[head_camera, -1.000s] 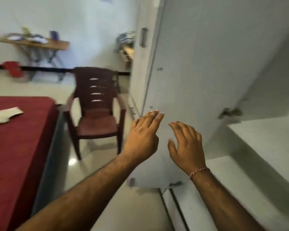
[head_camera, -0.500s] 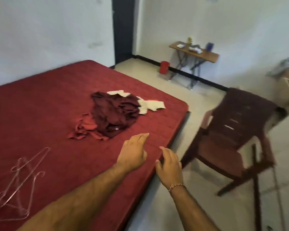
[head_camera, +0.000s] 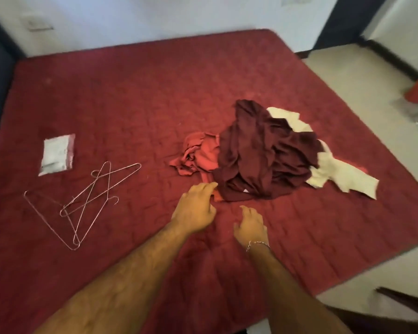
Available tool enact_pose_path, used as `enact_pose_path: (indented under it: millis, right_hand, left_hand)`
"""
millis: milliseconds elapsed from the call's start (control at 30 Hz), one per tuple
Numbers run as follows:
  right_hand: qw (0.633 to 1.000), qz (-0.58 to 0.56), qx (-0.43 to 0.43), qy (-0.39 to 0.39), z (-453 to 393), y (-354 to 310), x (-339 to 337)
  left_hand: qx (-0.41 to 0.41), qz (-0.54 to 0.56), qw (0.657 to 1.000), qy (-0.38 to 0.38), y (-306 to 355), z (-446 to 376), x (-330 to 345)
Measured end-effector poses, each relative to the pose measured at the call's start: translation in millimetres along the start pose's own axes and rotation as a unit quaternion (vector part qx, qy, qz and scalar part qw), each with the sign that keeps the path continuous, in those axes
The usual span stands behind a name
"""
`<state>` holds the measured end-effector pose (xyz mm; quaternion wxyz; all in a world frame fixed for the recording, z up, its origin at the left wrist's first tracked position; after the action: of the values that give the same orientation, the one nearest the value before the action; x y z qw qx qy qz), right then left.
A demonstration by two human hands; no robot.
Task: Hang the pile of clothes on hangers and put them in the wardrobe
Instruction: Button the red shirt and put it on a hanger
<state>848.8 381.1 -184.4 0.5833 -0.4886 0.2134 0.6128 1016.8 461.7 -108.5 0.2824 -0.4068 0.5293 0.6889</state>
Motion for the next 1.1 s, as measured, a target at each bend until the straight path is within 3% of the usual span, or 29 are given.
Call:
enact_pose_path:
  millis: [167,233,400,500,600,733,800,867,967,1100]
  right_hand:
    - [0.961,0.117,-0.145,-0.205,-114,-35,87]
    - [0.945,0.187,-0.166,-0.21,-141,-40,120]
    - [0.954,0.224,-0.155,-0.125,-168,-46,140]
    - [0.973,0.099,-0.181,-0.101,-156,-63,120]
    - [0.958,-0.152,-0.189,-0.153,-134,-71,71]
    - [0.85,-0.429,-0.126,-0.278,-93,-72,-17]
    - [0.795,-0.5,-0.138,-0.314,-73,-80,-63]
    - [0.77,-0.529,-0.159,-0.319,-54,-90,-113]
    - [0.762,-0.557,-0.198,-0.266,-43,-101,-180]
    - [0.818,-0.507,-0.266,-0.058,-25,-114,-262]
  left_hand:
    - [-0.105,0.004,0.994,-0.03,-30,-40,58]
    - [-0.124,0.006,0.992,-0.037,-41,-41,73]
    - [-0.187,0.016,0.98,-0.062,-65,-13,88]
    - [-0.261,0.077,0.962,-0.029,-82,4,86]
    - [-0.326,0.161,0.932,-0.002,-82,7,76]
    - [-0.292,0.28,0.915,0.003,-41,-12,60]
    - [-0.247,0.334,0.909,0.027,-16,-33,50]
    - [-0.212,0.337,0.913,0.092,6,-58,25]
    - [-0.175,0.312,0.922,0.151,38,-97,-39]
    - [-0.101,0.364,0.907,0.188,81,-120,-134]
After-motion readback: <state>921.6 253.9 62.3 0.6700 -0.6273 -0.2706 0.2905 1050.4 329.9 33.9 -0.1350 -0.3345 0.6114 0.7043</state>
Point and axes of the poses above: each hand's wrist, its own z-axis away from the middle knuckle, its own x-axis out of the palm, y = z × x, the point moved 5 cm from there along -z, towards the middle knuckle, and after that the axes turned 6 degrees about x, right-handed, at the moved point
